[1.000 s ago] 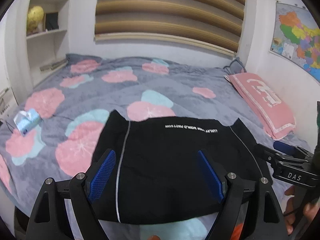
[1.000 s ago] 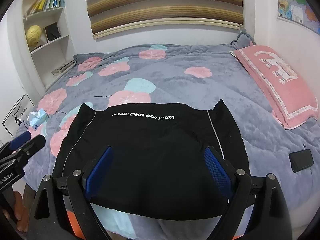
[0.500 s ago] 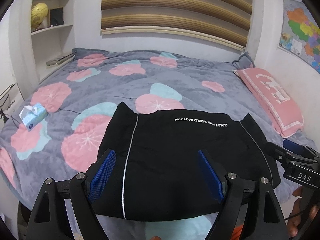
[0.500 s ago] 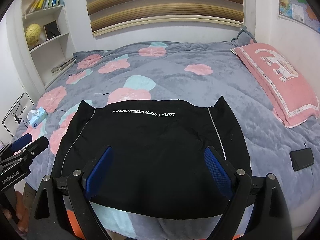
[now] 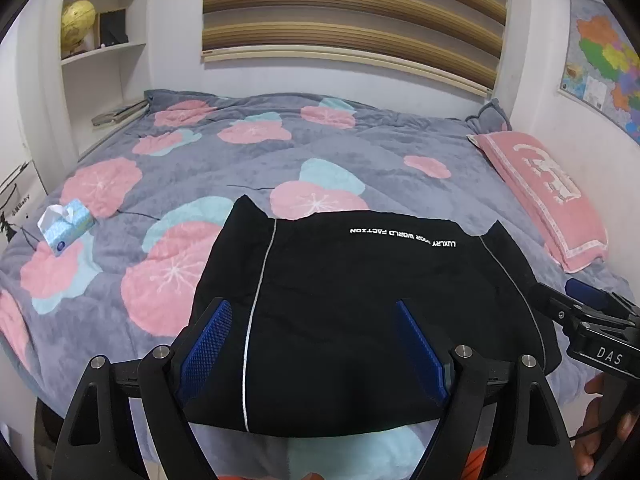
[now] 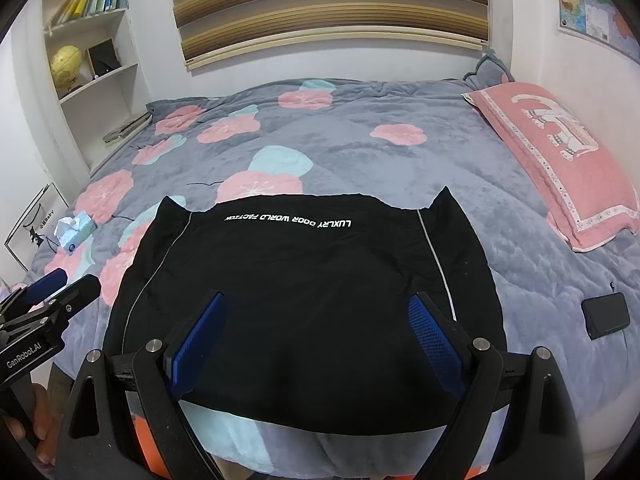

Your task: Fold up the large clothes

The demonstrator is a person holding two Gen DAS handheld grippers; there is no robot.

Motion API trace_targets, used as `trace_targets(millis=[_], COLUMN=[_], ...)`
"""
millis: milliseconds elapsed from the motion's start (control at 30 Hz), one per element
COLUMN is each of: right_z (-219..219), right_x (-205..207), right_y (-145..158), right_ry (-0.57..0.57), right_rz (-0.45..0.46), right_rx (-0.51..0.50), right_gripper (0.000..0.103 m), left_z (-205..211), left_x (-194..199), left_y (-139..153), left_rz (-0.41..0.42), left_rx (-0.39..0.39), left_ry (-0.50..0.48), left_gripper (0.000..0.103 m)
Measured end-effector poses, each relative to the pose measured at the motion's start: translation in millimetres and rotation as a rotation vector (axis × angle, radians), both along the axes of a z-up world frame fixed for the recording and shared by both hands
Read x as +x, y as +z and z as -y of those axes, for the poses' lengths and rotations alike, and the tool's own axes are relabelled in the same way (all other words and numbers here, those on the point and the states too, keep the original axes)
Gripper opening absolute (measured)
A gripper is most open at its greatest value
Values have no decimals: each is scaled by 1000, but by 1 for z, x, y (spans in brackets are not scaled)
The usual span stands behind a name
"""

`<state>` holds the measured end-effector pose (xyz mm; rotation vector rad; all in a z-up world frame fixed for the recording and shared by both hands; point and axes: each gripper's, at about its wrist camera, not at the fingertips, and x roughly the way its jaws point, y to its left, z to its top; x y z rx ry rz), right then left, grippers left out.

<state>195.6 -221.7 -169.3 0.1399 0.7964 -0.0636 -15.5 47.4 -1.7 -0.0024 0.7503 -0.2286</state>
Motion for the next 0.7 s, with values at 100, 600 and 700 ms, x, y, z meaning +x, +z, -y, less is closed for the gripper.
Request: trace_targets(millis=[100,600,700], right_z=[0,5,7], right_x=[1,1,3], right_y=[-1,-3,-5], right_ry=[5,13,20], right_rz=[-5,-11,-18], right_rx=[-2,2,1], right_gripper=[94,94,94], left_z=[1,8,5], left_x=[-1,-2,1], left_y=[-1,3,1], left_rz=[6,76,62], left_rx=[18,87,77], left_ry=[2,-5,-1], left_gripper=[84,84,84])
